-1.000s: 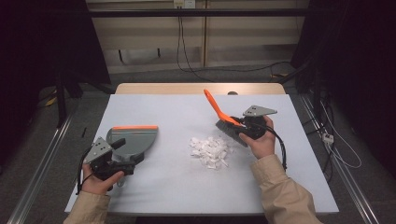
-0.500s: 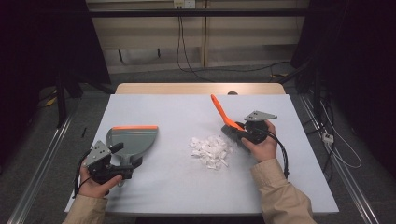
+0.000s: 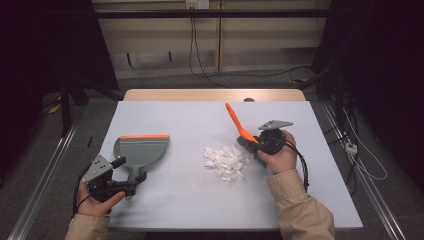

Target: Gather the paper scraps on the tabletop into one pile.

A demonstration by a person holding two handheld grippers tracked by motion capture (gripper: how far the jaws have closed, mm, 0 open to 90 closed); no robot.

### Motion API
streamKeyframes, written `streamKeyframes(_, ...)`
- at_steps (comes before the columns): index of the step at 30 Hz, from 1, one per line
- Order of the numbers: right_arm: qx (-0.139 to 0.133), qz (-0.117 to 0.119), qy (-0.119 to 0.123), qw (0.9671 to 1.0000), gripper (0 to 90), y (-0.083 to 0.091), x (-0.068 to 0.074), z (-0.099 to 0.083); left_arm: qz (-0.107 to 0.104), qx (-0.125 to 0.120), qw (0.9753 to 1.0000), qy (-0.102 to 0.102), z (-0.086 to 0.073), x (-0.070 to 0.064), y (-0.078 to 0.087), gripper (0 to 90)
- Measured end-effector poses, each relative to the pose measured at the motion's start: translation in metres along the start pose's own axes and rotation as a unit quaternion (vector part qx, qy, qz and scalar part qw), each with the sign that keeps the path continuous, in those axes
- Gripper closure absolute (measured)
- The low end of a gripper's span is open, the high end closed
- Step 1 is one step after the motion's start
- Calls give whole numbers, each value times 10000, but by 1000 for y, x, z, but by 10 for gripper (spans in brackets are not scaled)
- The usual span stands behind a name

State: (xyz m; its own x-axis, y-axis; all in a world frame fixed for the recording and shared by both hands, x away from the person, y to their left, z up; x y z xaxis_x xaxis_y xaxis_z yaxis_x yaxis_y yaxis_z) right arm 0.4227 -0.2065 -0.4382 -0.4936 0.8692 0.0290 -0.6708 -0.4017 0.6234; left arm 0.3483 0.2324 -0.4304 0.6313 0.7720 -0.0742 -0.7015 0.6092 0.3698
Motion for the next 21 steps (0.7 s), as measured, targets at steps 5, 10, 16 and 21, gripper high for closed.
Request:
streamKeyframes(5,-293,-176,-270,9991,715,-4,7,-1,-32,-9,10000,-4,0,-2,-1,71)
streamKeyframes(10,-463,-197,-279,9983,716,-10,21,1,4,43,10000,-12,-2,0,-2,71)
streamKeyframes(16,-663,22,-308,9973,717,-18,39,5,30,124,9999,-42,-5,1,-2,71)
streamKeyframes(21,-847,92,-141,9963,718,-17,43,13,121,206,9997,-2,-7,2,0,77)
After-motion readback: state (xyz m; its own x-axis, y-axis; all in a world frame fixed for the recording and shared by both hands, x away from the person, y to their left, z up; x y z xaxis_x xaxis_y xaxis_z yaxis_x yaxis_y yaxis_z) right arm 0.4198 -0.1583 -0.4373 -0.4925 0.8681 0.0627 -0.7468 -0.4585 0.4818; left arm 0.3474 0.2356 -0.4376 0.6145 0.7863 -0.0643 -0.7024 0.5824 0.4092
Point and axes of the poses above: each handheld gripper's, and its own axes: y roughly backward along the jaws, z roughly out of its top, x roughly to its left, the point moved 4 cm from there along -y, roughly forward along the jaws, and after that the axes turned 2 degrees about -x, right-handed, at the moved point
